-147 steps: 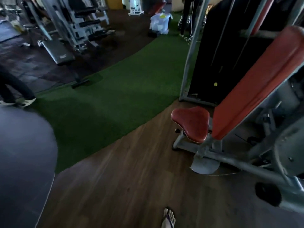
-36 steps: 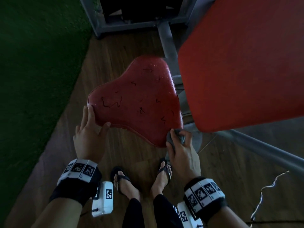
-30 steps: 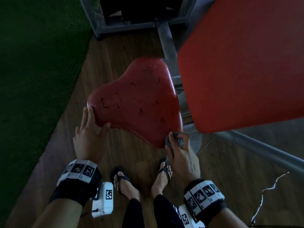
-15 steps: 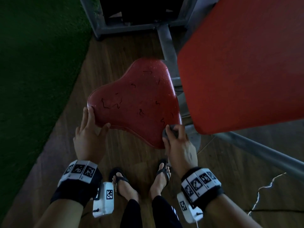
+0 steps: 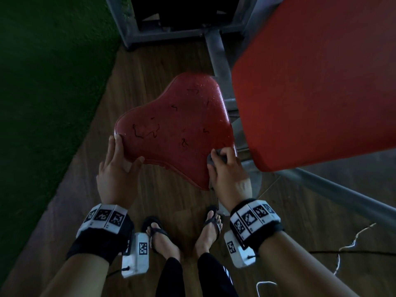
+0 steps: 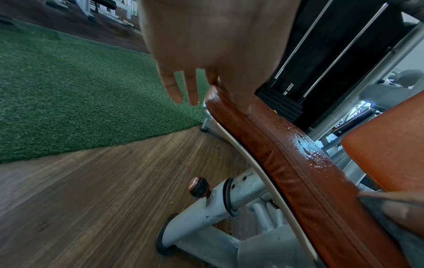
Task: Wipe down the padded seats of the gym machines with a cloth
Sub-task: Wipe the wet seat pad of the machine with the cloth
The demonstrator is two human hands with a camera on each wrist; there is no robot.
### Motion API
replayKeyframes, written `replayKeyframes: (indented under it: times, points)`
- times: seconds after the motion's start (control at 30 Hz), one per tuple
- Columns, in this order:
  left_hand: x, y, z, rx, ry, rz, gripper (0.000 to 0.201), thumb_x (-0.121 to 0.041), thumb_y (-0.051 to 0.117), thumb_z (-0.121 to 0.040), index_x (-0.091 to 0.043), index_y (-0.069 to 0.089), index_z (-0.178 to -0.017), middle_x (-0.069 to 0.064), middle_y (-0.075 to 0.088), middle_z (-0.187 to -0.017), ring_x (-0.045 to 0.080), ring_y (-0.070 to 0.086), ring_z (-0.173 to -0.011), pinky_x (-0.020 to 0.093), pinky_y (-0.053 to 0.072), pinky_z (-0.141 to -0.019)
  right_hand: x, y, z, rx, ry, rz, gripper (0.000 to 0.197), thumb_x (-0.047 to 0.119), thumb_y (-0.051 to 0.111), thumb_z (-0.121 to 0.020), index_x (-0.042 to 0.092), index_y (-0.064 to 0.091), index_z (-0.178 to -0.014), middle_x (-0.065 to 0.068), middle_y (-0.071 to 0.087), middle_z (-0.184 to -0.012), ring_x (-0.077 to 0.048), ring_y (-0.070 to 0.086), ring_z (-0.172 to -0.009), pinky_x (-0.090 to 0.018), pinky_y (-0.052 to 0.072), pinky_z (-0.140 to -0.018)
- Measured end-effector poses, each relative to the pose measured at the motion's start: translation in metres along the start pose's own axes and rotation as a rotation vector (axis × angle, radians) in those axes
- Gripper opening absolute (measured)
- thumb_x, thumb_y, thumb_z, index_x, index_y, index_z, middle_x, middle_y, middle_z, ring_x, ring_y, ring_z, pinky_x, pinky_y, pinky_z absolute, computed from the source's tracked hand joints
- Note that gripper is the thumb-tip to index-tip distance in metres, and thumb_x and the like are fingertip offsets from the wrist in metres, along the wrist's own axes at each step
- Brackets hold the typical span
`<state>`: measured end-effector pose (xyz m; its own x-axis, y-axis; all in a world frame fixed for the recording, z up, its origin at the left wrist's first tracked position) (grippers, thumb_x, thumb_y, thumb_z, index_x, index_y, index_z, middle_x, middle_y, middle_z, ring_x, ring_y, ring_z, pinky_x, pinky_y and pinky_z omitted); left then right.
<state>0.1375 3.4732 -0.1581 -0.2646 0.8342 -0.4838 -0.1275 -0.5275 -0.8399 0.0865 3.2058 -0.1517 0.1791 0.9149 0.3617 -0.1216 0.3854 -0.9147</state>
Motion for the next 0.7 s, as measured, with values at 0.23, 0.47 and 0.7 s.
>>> replayKeyframes:
  times: [0.23, 0.47, 0.7]
  points:
    - [-0.001, -0.001, 0.0, -0.007, 0.006, -0.004, 0.079, -0.047, 0.059, -0.092, -0.031, 0.015, -0.156, -0.006, 0.016, -0.162, 0.038, 0.036, -0.136, 0.052, 0.036, -0.105, 0.0, 0.007, 0.024, 0.033, -0.082, 0.058, 0.048, 0.035, 0.042, -0.095, 0.015, 0.051, -0.139, -0.001, 0.045, -0.133, -0.019, 0.053, -0.112, -0.036, 0.058, -0.075]
    - [0.0, 0.001, 0.0, -0.017, 0.004, 0.036, 0.078, -0.044, 0.059, -0.092, -0.03, 0.016, -0.156, -0.007, 0.015, -0.162, 0.033, 0.031, -0.142, 0.051, 0.029, -0.111, 0.004, 0.003, -0.004, 0.003, -0.017, 0.045, 0.045, 0.031, 0.05, -0.096, 0.016, 0.051, -0.138, 0.004, 0.043, -0.133, -0.016, 0.053, -0.106, -0.04, 0.057, -0.077]
    - [-0.002, 0.0, 0.001, -0.03, 0.018, 0.051, 0.079, -0.041, 0.062, -0.092, -0.029, 0.017, -0.156, -0.004, 0.017, -0.162, 0.034, 0.035, -0.139, 0.051, 0.032, -0.111, -0.003, 0.012, 0.033, -0.032, -0.091, 0.043, 0.053, 0.03, 0.042, -0.095, 0.008, 0.045, -0.143, -0.004, 0.041, -0.151, -0.037, 0.051, -0.119, -0.048, 0.05, -0.095]
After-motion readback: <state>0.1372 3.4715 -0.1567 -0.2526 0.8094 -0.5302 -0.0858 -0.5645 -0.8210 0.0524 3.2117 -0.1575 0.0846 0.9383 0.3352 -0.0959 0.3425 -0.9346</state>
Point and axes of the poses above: each hand's wrist, its own z-axis away from the middle knuckle, its own y-axis out of the palm, x = y × z, the point moved 6 cm from there along -z, towards the middle knuckle
